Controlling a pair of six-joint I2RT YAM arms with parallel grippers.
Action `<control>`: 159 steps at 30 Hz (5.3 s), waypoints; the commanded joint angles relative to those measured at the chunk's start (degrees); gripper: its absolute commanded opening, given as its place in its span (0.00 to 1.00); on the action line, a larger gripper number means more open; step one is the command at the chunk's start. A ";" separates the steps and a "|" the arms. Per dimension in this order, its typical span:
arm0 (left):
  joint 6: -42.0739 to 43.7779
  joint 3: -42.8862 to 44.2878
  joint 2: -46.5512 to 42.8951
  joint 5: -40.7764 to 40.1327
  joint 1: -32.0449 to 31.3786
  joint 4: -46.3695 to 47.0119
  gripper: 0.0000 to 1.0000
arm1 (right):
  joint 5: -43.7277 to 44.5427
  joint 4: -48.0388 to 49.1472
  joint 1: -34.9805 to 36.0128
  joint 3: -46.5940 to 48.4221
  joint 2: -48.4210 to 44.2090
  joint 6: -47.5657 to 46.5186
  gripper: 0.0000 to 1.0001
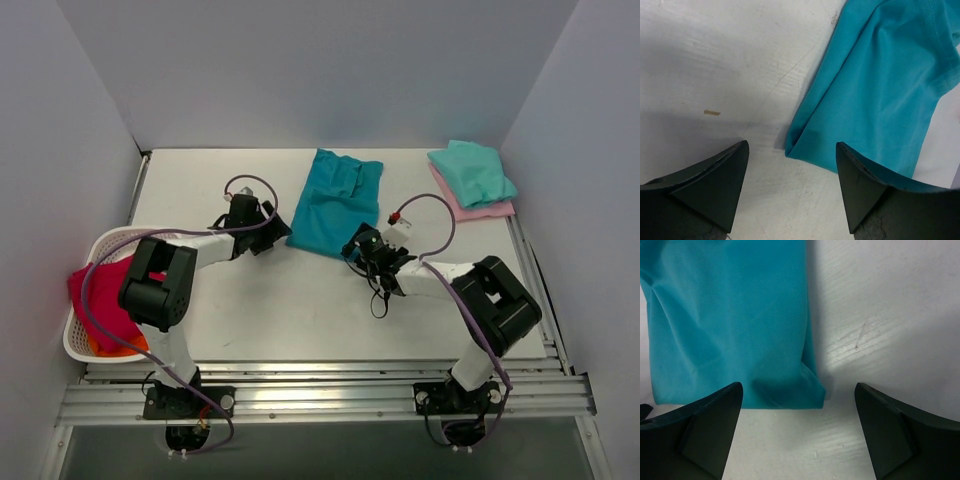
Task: Fold and stack the t-shirts
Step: Fold the folded rectangular tshirt in 1/3 of the way, then grab one side of the 2/3 rectangular tshirt with both arms, then fold the long partially folded tshirt into a neat square, then put the neatly folded tshirt into the corner of the board with the right arm
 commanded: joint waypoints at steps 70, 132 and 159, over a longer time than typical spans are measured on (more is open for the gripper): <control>-1.79 -4.53 -12.00 2.46 -8.33 -0.68 0.02 | 5.17 -15.20 6.19 -0.16 -11.93 1.87 0.00; -4.53 62.99 29.93 29.79 10.48 -5.93 0.94 | 4.83 -35.87 -20.70 63.85 26.04 -8.07 1.00; 2.43 40.30 15.67 22.41 11.00 -3.06 0.94 | 1.13 -8.62 -2.68 16.80 5.98 5.56 1.00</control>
